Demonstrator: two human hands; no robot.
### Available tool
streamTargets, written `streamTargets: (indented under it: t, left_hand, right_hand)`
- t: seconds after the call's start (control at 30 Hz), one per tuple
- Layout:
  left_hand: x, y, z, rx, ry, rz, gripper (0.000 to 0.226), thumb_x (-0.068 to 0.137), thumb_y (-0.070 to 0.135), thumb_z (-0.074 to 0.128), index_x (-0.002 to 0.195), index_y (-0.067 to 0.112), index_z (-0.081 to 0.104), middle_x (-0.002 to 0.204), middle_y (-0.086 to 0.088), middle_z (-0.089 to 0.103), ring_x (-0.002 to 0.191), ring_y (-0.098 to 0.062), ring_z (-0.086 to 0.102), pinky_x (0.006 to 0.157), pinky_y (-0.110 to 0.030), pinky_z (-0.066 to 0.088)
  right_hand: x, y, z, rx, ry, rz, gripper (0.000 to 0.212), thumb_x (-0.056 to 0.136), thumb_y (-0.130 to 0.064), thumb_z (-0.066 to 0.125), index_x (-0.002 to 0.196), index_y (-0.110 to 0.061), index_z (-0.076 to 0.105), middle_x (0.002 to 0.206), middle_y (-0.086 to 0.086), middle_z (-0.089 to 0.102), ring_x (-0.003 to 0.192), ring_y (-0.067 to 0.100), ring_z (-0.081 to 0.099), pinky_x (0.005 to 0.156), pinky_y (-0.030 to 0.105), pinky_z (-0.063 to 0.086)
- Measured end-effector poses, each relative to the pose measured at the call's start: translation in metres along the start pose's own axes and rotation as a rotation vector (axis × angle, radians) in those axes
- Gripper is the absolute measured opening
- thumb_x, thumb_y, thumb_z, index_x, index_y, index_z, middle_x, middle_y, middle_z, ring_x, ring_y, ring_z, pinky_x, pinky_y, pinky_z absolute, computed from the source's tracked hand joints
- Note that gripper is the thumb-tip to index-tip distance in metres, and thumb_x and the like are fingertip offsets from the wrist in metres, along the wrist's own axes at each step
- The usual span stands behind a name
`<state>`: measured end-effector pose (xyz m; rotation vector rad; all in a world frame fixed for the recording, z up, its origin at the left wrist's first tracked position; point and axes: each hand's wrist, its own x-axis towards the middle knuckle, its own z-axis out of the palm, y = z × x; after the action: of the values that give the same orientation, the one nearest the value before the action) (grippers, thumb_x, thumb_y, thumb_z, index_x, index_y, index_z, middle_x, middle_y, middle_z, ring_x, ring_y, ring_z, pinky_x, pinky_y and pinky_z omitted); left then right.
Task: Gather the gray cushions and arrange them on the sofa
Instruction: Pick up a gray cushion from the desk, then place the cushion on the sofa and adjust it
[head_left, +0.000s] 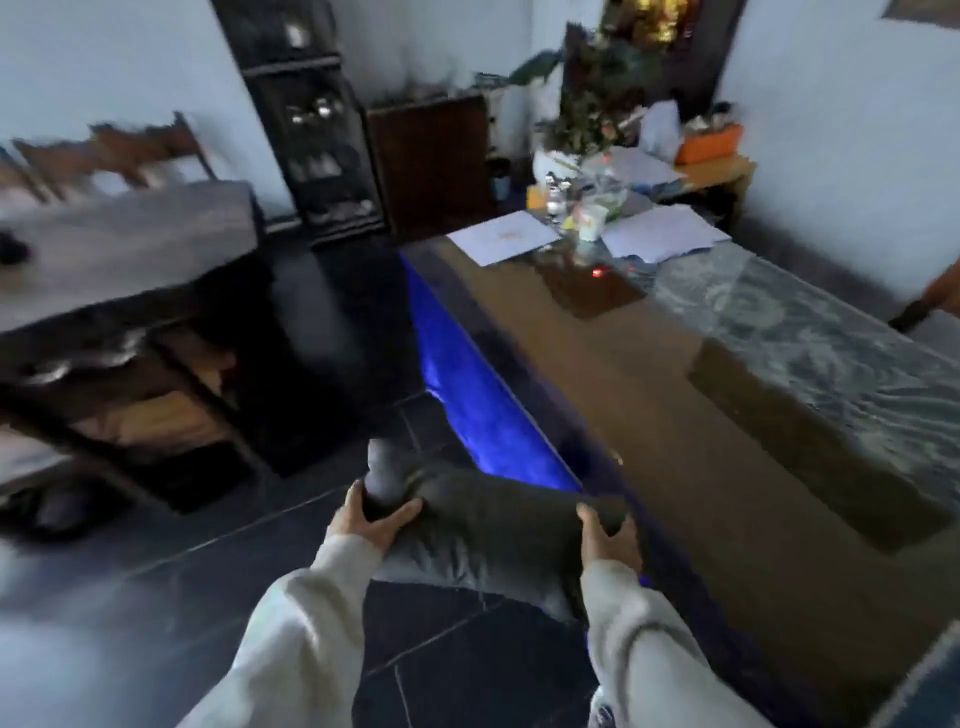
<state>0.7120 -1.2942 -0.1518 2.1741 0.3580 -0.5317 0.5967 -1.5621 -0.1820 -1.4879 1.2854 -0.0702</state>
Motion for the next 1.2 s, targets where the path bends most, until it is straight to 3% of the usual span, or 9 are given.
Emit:
streamTargets:
  t: [0.13,0.27,0.33,0.47,0.57,0.8,1.0,1.1,1.2]
  left_hand:
    - [-0.031,-0.118,-0.181,-0.296,0.369,-0.04,0.097,0.043,0.083,0.075,0.13,0.046,0.052,0.106,0.015,0.064,0.11,-0.02,0.063,0.088,-0.03,0.046]
    - [-0.091,-0.241,-0.297,-0.539,0.676,-0.091,0.078,0.056,0.075,0.081,0.123,0.04,0.059,0.108,0.015,0.07,0.109,-0.017,0.065,0.1,-0.035,0.051]
    - [-0.122,-0.292,-0.333,-0.641,0.817,-0.131,0.064,0.062,0.067,0.085,0.115,0.039,0.059,0.101,0.023,0.068,0.106,-0.014,0.066,0.095,-0.028,0.049]
    - [-0.175,-0.368,-0.372,-0.789,1.043,-0.186,0.059,0.061,0.058,0.089,0.111,0.039,0.064,0.096,0.025,0.072,0.094,0.012,0.067,0.074,-0.004,0.047]
    - [-0.203,-0.409,-0.395,-0.859,1.16,-0.279,0.071,0.071,0.049,0.089,0.131,0.024,0.061,0.116,0.008,0.071,0.109,-0.009,0.067,0.093,-0.018,0.05]
    - [-0.215,-0.482,-0.47,-0.979,1.357,-0.406,0.061,0.076,0.05,0.085,0.127,0.033,0.058,0.124,0.002,0.069,0.113,-0.014,0.065,0.087,-0.021,0.047]
    - [-0.205,-0.534,-0.559,-0.991,1.436,-0.534,0.11,0.052,0.077,0.071,0.147,0.026,0.05,0.142,-0.006,0.06,0.134,-0.027,0.054,0.116,-0.048,0.04]
    - [-0.207,-0.559,-0.602,-0.978,1.468,-0.564,0.105,0.057,0.077,0.07,0.148,0.028,0.049,0.143,-0.008,0.06,0.136,-0.029,0.053,0.116,-0.049,0.039]
    - [-0.21,-0.583,-0.634,-0.976,1.528,-0.57,0.083,0.076,0.063,0.076,0.146,0.027,0.051,0.14,-0.004,0.062,0.136,-0.028,0.052,0.117,-0.048,0.038]
  right_hand:
    - [-0.121,-0.033,0.155,-0.103,-0.269,-0.233,0.074,0.092,-0.046,0.071,0.153,-0.012,0.045,0.156,0.015,0.049,0.144,0.034,0.043,0.118,0.042,0.03]
    - [-0.253,-0.04,0.268,-0.209,-0.548,-0.416,0.072,0.091,-0.044,0.071,0.155,-0.023,0.045,0.154,0.014,0.051,0.14,0.032,0.046,0.104,0.035,0.033]
    - [-0.311,-0.031,0.312,-0.22,-0.696,-0.49,0.07,0.091,-0.04,0.072,0.154,-0.028,0.044,0.151,0.011,0.054,0.137,0.031,0.05,0.097,0.03,0.032]
    - [-0.403,-0.009,0.381,-0.295,-0.943,-0.597,0.079,0.091,-0.039,0.072,0.16,-0.038,0.033,0.159,0.003,0.046,0.144,0.026,0.044,0.118,0.036,0.03]
    - [-0.454,0.009,0.426,-0.368,-1.09,-0.655,0.083,0.09,-0.039,0.074,0.161,-0.033,0.032,0.163,-0.001,0.04,0.148,0.02,0.039,0.12,0.035,0.027]
    - [-0.567,0.028,0.561,-0.468,-1.214,-0.689,0.068,0.085,-0.041,0.08,0.143,-0.014,0.056,0.135,0.003,0.063,0.124,0.019,0.057,0.11,0.033,0.04]
    - [-0.671,0.025,0.688,-0.555,-1.388,-0.793,0.054,0.084,-0.044,0.081,0.13,-0.021,0.064,0.114,-0.008,0.064,0.111,0.012,0.057,0.103,0.028,0.042]
    - [-0.719,0.028,0.741,-0.56,-1.444,-0.801,0.04,0.085,-0.043,0.08,0.118,-0.029,0.065,0.109,-0.011,0.065,0.11,0.012,0.058,0.101,0.027,0.042]
    - [-0.765,0.044,0.779,-0.614,-1.484,-0.822,0.051,0.086,-0.047,0.078,0.129,-0.023,0.066,0.114,-0.009,0.064,0.111,0.013,0.057,0.099,0.028,0.041]
